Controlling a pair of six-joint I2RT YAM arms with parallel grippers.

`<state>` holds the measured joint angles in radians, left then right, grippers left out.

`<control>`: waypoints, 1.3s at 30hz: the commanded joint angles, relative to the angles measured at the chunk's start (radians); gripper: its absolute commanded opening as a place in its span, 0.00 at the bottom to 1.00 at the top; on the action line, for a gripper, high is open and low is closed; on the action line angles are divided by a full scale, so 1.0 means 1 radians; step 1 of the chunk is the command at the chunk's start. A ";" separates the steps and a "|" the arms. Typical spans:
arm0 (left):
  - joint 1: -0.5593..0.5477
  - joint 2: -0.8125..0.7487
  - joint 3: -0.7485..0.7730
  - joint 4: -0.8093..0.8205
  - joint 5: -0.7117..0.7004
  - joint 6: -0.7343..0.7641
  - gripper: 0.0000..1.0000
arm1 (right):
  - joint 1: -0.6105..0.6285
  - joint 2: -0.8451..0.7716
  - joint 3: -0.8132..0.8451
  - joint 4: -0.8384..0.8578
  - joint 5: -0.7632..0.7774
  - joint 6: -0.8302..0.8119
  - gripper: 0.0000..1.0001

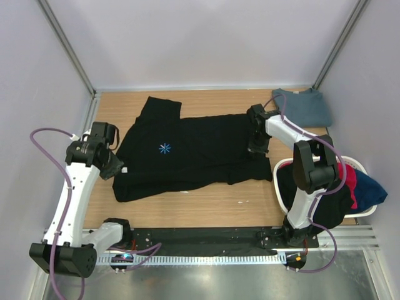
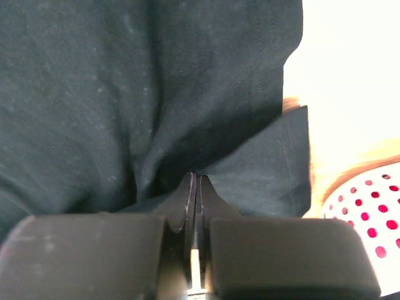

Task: Fold and stack the t-shirts
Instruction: Flatten the tshirt out

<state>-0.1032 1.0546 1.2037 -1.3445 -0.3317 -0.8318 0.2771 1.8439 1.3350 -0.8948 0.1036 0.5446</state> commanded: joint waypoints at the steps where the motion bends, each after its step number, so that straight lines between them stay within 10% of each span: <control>1: 0.028 0.008 0.046 -0.185 -0.032 0.054 0.00 | 0.005 -0.014 0.036 -0.035 0.027 0.012 0.01; 10: 0.094 0.038 0.192 -0.214 -0.153 0.116 0.00 | 0.048 -0.338 0.041 -0.254 -0.091 -0.008 0.01; 27: 0.097 -0.148 -0.061 -0.312 -0.231 -0.081 0.00 | 0.284 -0.673 -0.474 -0.236 -0.110 0.322 0.01; 29: 0.097 -0.154 -0.078 -0.317 -0.218 -0.085 0.03 | 0.284 -0.660 -0.497 -0.214 -0.122 0.315 0.14; 32: 0.097 -0.162 -0.089 -0.315 -0.207 -0.093 0.33 | 0.284 -0.605 -0.481 -0.219 -0.108 0.275 0.35; 34: 0.097 -0.169 -0.046 -0.317 -0.211 -0.098 0.72 | 0.284 -0.580 -0.433 -0.253 -0.029 0.233 0.46; 39: 0.097 -0.143 0.144 -0.282 -0.296 -0.067 0.91 | 0.266 -0.477 -0.158 -0.283 0.085 0.105 0.74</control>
<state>-0.0109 0.9134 1.2228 -1.3693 -0.5327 -0.9077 0.5552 1.3258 0.9810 -1.1912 0.0738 0.7437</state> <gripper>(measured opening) 0.897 0.699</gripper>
